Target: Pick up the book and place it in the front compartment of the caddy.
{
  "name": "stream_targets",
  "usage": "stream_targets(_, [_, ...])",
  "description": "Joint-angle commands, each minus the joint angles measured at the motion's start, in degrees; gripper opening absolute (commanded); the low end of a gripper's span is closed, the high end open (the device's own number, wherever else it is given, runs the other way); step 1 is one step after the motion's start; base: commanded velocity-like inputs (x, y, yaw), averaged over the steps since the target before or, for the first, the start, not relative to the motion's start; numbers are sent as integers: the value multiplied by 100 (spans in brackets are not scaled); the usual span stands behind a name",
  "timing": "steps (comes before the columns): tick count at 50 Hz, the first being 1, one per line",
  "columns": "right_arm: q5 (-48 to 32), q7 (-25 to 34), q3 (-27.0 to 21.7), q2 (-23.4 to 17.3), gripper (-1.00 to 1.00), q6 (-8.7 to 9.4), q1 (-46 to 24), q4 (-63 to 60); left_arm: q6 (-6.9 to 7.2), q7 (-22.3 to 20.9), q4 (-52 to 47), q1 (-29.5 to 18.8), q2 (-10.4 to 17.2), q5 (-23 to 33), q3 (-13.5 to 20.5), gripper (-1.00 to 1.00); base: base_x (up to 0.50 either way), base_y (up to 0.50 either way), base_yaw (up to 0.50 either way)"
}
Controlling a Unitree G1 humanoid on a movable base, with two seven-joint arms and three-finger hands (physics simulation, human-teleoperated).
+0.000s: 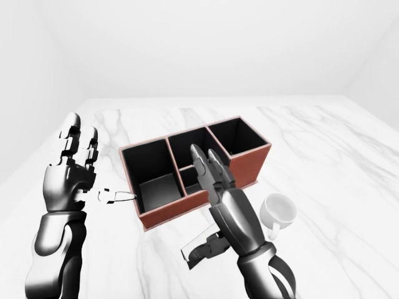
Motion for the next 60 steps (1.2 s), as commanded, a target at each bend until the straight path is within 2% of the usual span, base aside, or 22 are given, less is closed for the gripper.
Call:
stream_targets(1, [-211, -141, 94, -54, 100, 0, 164, 187, 0, 4, 17, -23, 9, -8, 12, 100, 0, 0, 0])
stream_targets(26, [-1008, -120, 284, -94, 100, 0, 379, 98, 0, 18, 29, -39, 19, -3, 22, 100, 0, 0, 0])
stream_targets(43, [-1577, -236, 157, -101, 100, 0, 397, 367, 0, 21, 238, -60, 23, 12, 15, 100, 0, 0, 0])
stream_targets(55, [-1670, -272, 208, -112, 100, 0, 523, 490, 0, 25, 250, -81, 35, 2, 37, 100, 0, 0, 0])
stream_targets(60, [-1730, -312, 245, -122, 100, -63, 538, 539, 0, 25, 313, -86, 35, 2, 40, 100, 0, 0, 0])
